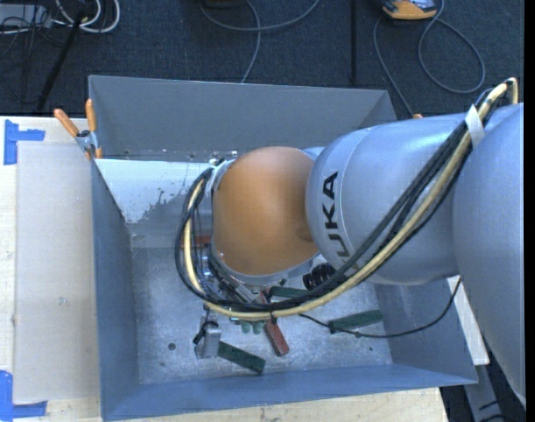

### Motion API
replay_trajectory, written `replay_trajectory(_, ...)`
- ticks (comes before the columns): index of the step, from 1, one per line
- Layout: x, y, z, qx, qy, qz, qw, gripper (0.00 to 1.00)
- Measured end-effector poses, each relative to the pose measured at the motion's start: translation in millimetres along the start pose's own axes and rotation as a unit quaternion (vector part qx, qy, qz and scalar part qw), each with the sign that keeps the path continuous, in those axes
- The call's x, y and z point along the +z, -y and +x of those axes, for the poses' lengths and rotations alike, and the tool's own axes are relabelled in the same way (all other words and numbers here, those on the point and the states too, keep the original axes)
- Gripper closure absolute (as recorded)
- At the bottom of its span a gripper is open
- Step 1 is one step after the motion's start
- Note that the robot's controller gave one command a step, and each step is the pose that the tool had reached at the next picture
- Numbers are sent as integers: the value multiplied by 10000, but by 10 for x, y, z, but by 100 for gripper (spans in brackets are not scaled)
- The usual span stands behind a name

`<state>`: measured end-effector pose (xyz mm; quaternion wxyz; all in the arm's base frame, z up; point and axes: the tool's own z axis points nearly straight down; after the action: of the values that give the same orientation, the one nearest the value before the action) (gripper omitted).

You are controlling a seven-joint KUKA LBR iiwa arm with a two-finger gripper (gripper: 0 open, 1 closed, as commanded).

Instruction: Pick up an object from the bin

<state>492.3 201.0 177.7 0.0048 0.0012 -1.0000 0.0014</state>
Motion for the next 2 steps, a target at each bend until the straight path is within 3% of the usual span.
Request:
replay_trajectory(1, 1086, 522, 68, -1838, 75, -9, 9829, 0)
replay_trajectory(2, 1081, 520, 86, -1826, 43, -8, 9832, 100)
